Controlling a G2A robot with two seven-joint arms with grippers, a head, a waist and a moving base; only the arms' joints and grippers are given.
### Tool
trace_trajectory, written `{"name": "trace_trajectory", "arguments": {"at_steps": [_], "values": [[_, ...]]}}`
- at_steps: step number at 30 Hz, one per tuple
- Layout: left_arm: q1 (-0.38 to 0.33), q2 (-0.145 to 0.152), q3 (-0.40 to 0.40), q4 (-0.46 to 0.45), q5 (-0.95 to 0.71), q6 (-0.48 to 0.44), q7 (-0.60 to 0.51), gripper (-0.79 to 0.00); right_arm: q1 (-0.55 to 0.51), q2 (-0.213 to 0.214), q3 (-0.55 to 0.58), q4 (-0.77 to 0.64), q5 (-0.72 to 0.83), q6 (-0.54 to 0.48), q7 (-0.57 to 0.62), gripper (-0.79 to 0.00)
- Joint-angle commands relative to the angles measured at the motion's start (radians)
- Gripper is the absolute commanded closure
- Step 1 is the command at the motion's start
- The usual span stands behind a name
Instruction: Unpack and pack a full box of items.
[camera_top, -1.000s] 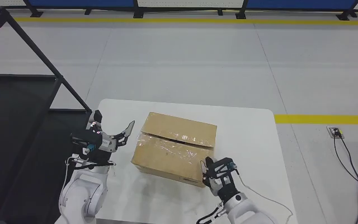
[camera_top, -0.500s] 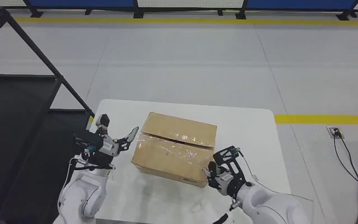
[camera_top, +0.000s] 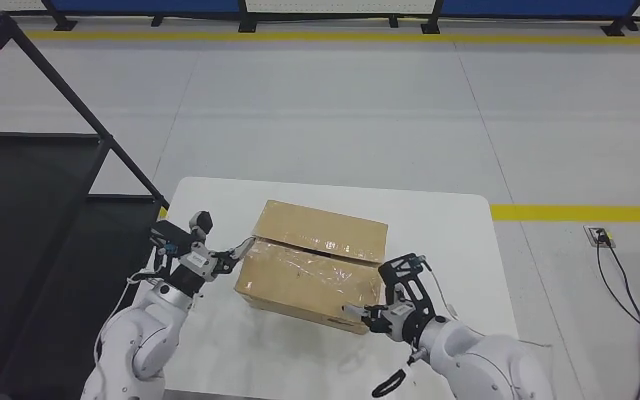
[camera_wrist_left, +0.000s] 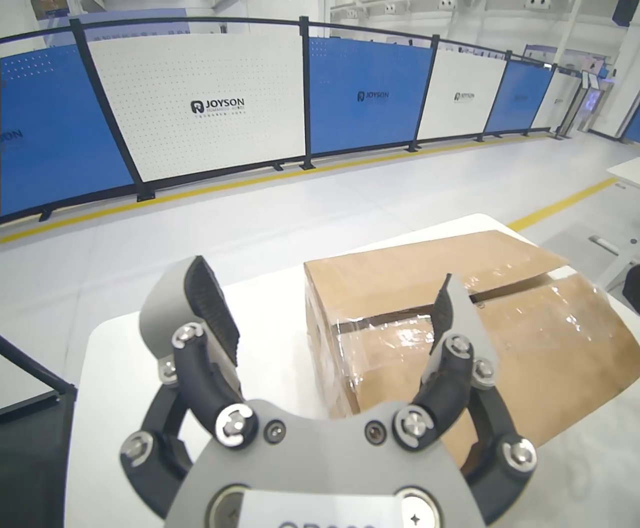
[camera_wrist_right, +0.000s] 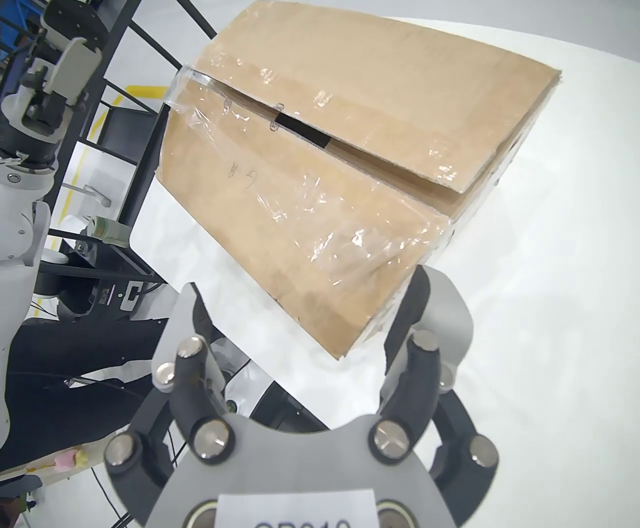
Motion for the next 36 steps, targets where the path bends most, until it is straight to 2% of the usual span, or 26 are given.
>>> {"name": "trace_trajectory", "arguments": {"at_steps": [1,3,4,5,6,22,24,27,29,30,31,36], "values": [[0.000,-0.001,-0.001,0.005,-0.026,0.025,0.040,-0.785,0.026,-0.002,-0.011,0.018,0.010,0.028,0.028,-0.517],[0.002,-0.001,-0.002,0.010,-0.034,0.035,0.060,-0.785,0.052,-0.004,-0.025,0.029,0.010,0.055,0.050,-0.483],[0.003,0.000,-0.001,0.014,-0.037,0.034,0.064,-0.785,0.063,-0.005,-0.032,0.034,0.010,0.064,0.050,-0.499],[0.002,0.001,-0.001,0.018,-0.042,0.032,0.064,-0.785,0.070,-0.006,-0.039,0.034,0.004,0.073,0.043,-0.613],[0.002,0.001,0.001,0.021,-0.046,0.028,0.063,-0.785,0.074,-0.006,-0.049,0.028,-0.004,0.073,0.032,-0.785],[0.008,0.002,0.006,0.026,-0.048,0.014,0.059,-0.785,0.072,-0.006,-0.048,0.028,-0.009,0.076,0.021,-0.785],[0.025,0.009,-0.018,0.047,-0.052,-0.035,0.048,-0.785,0.047,-0.008,-0.056,0.022,-0.043,0.123,-0.040,-0.785],[0.044,0.018,-0.059,0.089,-0.045,-0.057,0.047,-0.785,0.006,-0.011,-0.076,-0.020,-0.072,0.182,-0.088,-0.785],[0.050,0.023,-0.078,0.116,-0.013,-0.032,0.048,-0.785,-0.019,-0.010,-0.077,-0.052,-0.102,0.219,-0.101,-0.785],[0.053,0.024,-0.066,0.090,0.028,-0.026,0.071,-0.785,-0.032,-0.010,-0.080,-0.068,-0.117,0.234,-0.105,-0.785],[0.067,0.023,-0.058,0.102,0.021,-0.035,0.078,-0.785,-0.043,-0.010,-0.083,-0.083,-0.131,0.241,-0.110,-0.785],[0.098,0.010,-0.001,0.049,0.001,0.119,0.105,-0.785,-0.069,-0.008,-0.077,-0.109,-0.151,0.238,-0.110,-0.785]]}}
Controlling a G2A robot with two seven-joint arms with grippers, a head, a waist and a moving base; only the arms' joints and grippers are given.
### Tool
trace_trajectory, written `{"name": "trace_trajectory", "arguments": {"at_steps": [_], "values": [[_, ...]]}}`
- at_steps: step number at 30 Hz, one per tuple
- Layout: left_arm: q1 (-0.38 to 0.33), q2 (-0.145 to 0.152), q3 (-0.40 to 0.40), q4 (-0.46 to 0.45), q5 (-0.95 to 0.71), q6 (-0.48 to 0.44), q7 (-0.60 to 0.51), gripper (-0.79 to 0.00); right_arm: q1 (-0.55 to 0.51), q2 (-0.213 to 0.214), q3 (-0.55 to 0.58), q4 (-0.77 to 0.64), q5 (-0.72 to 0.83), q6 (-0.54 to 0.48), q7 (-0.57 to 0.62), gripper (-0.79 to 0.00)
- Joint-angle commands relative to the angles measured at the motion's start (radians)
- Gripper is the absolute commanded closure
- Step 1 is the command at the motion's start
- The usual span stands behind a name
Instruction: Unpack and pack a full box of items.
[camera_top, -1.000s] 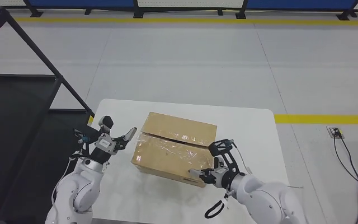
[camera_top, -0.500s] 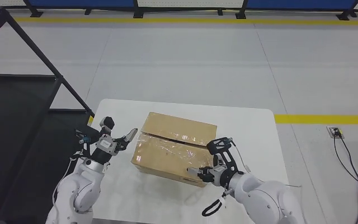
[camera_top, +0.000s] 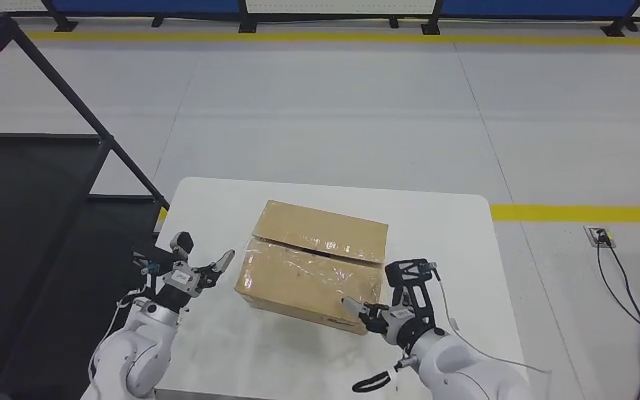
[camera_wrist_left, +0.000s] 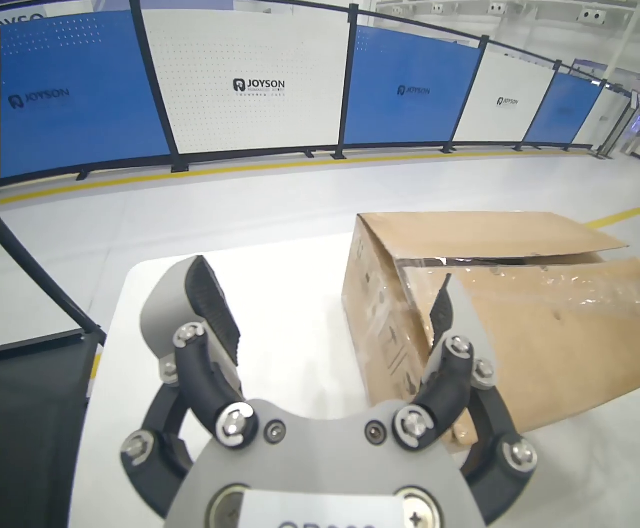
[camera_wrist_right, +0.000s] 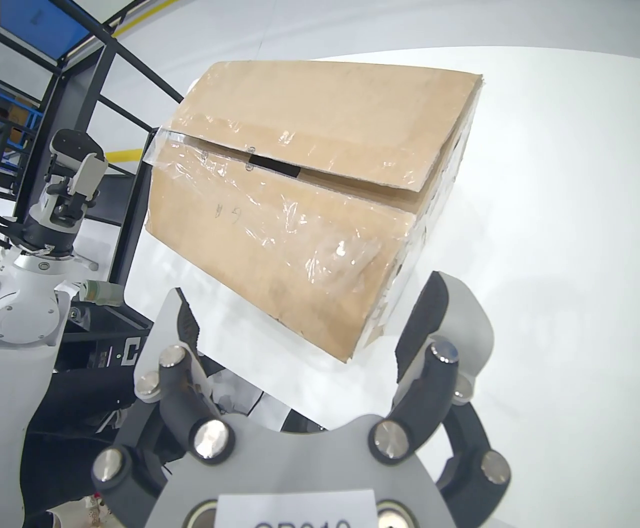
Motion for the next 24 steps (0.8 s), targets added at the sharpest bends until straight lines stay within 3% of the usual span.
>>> {"name": "trace_trajectory", "arguments": {"at_steps": [1,9,10,13,16,24], "values": [[0.012,-0.008,0.035,-0.024,-0.018,0.091,0.003,-0.785,0.004,0.001,0.008,0.003,0.004,-0.011,0.016,-0.785],[0.012,-0.008,0.035,-0.024,-0.018,0.091,0.003,-0.785,0.015,0.002,0.018,0.009,0.001,-0.012,0.043,-0.785],[0.009,-0.007,0.028,-0.019,-0.001,0.121,0.004,-0.785,0.015,0.002,0.018,0.009,0.001,-0.012,0.043,-0.785],[-0.028,-0.017,0.072,0.063,0.125,0.342,0.012,-0.785,0.005,0.002,0.018,0.029,-0.010,-0.024,0.002,-0.785],[-0.069,-0.023,0.111,0.156,0.174,0.407,0.007,-0.785,-0.007,0.003,0.023,0.023,-0.007,-0.045,-0.022,-0.785],[-0.103,-0.027,0.181,0.218,0.219,0.352,0.015,-0.785,-0.022,0.005,0.047,0.001,0.014,-0.046,0.011,-0.785]]}}
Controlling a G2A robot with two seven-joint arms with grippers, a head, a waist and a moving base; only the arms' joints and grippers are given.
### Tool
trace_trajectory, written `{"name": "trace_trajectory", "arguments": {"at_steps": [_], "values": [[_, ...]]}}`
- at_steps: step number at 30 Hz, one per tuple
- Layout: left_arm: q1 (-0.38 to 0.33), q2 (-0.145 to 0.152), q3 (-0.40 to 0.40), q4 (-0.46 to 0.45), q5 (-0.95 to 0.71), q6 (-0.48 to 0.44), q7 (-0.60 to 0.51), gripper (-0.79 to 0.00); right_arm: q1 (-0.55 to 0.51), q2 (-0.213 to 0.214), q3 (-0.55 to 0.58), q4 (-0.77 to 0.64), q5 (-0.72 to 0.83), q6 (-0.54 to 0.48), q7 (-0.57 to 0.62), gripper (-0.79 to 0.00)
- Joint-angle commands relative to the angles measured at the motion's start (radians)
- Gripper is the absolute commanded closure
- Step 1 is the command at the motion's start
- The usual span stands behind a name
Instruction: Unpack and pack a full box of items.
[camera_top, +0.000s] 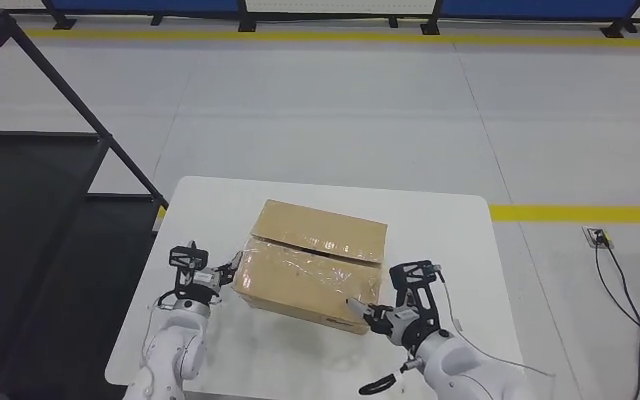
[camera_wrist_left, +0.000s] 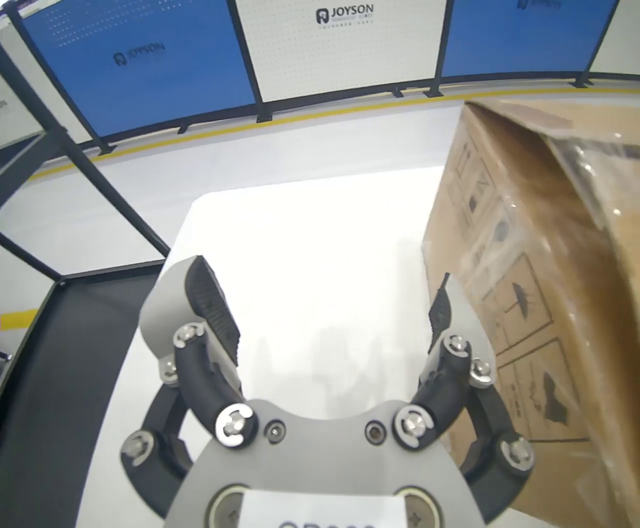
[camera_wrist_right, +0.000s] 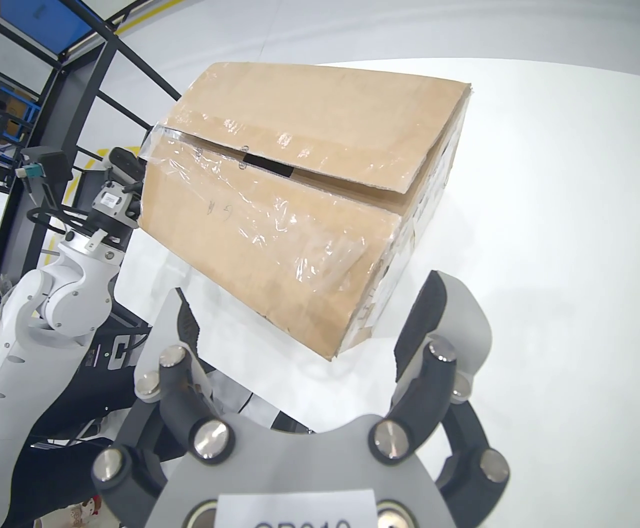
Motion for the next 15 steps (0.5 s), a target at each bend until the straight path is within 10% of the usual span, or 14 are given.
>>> {"name": "trace_trajectory", "arguments": {"at_steps": [1,15], "values": [[0.000,0.000,0.011,-0.002,0.008,-0.012,0.004,-0.785,0.010,0.000,0.005,0.003,0.004,0.021,0.049,-0.785],[0.028,0.002,0.034,-0.027,0.033,-0.031,0.033,-0.785,0.191,-0.020,-0.061,0.099,-0.022,0.197,0.190,-0.785]]}}
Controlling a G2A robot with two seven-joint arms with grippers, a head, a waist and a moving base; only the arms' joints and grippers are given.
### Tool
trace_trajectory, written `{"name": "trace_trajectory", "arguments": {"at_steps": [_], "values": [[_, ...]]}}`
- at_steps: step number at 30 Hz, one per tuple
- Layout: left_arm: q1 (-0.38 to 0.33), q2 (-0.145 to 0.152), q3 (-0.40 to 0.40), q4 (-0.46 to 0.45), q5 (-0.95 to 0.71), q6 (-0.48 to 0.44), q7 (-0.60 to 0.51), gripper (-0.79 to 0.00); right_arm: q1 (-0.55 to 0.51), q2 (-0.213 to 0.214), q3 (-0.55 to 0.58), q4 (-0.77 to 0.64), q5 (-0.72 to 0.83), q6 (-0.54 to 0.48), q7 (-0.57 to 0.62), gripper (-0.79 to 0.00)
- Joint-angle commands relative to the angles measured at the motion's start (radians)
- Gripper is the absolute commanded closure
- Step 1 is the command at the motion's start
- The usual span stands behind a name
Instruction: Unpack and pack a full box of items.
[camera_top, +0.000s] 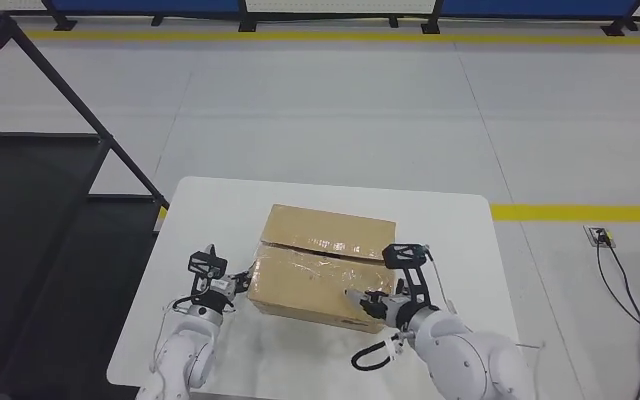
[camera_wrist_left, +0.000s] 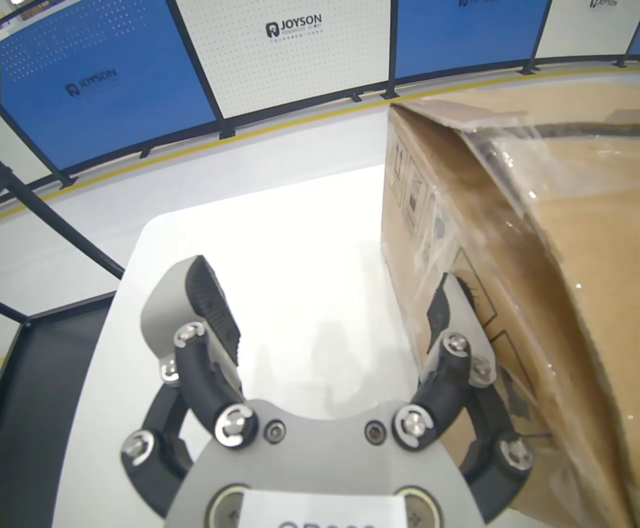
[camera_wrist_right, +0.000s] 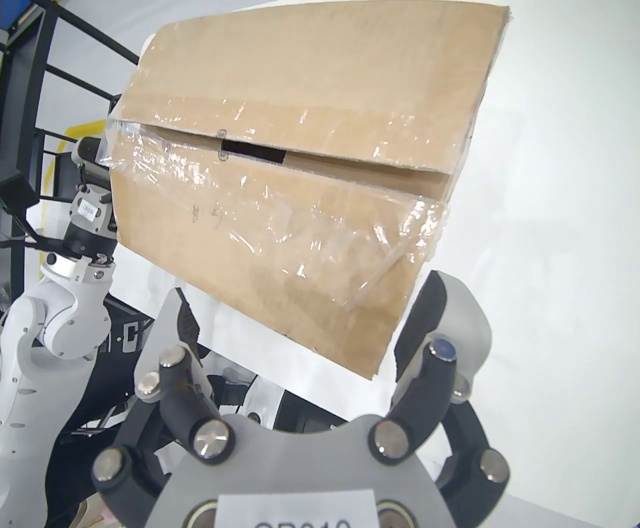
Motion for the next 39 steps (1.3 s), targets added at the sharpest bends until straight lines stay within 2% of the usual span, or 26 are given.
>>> {"name": "trace_trajectory", "arguments": {"at_steps": [1,2,7,13,28,34,36,39], "values": [[0.000,0.000,-0.004,0.001,-0.008,0.006,0.000,-0.785,0.000,-0.002,-0.010,-0.017,-0.013,0.028,-0.008,-0.705],[0.001,0.000,-0.006,0.000,-0.011,0.005,0.001,-0.785,-0.004,-0.003,-0.012,-0.025,-0.021,0.038,-0.012,-0.613],[0.007,0.002,-0.015,-0.006,-0.016,0.004,0.010,-0.785,0.004,-0.006,-0.022,-0.016,-0.056,0.094,0.038,-0.409],[0.014,0.005,-0.025,-0.020,-0.022,-0.011,0.018,-0.785,0.038,-0.014,-0.028,0.016,-0.066,0.147,0.062,-0.332],[0.006,0.012,-0.066,-0.035,-0.081,-0.037,0.009,-0.785,0.048,-0.033,-0.025,0.065,-0.140,0.172,0.089,-0.283],[0.004,0.013,-0.071,-0.031,-0.104,-0.050,0.013,-0.785,0.057,-0.049,-0.024,0.087,-0.165,0.156,0.105,-0.105],[0.003,0.013,-0.076,-0.031,-0.118,-0.058,0.010,-0.785,0.064,-0.055,-0.022,0.099,-0.170,0.149,0.112,0.000],[0.001,0.015,-0.084,-0.029,-0.130,-0.066,0.008,-0.785,0.072,-0.065,-0.018,0.111,-0.181,0.142,0.119,0.000]]}}
